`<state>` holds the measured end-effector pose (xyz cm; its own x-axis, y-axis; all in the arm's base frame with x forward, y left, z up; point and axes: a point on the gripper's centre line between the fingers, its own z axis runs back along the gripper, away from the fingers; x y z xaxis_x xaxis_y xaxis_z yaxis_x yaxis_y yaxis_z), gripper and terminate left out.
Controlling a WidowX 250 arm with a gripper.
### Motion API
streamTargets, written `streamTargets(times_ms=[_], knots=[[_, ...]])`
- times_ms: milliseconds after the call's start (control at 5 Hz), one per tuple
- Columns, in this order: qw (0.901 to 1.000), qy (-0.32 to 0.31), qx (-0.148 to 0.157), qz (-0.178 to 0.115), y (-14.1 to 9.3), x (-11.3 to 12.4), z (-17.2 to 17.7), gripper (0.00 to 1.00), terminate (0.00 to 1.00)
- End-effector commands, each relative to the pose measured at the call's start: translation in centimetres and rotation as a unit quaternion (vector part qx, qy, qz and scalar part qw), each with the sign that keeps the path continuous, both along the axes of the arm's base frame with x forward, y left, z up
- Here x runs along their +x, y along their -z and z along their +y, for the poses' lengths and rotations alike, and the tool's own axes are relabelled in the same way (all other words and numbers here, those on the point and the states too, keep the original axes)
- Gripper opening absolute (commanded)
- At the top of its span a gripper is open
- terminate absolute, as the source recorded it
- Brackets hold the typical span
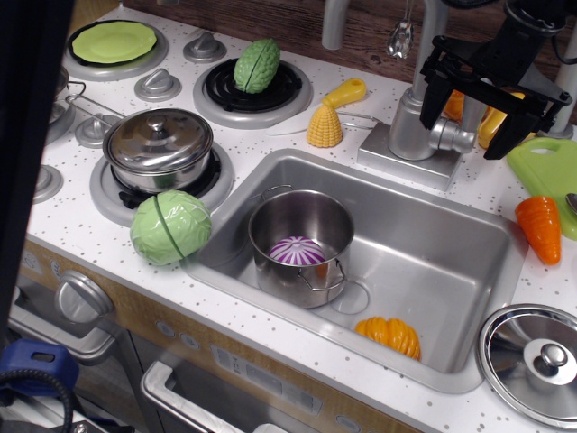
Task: Turn lever vertical to front
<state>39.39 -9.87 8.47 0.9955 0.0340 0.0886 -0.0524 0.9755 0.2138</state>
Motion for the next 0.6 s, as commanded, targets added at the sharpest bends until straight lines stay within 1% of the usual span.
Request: streamTargets(times_ms=[0,200,400], knots=[[1.0000,0.000,0.000,0.000,0.0,0.0,0.0,1.00,0.00],[0.9991,0.004,0.002,-0.042,-0.3,0.6,0.1,1.00,0.00],[0.9971,0.012,0.013,-0.074,-0.5,1.2,0.1,1.00,0.00]])
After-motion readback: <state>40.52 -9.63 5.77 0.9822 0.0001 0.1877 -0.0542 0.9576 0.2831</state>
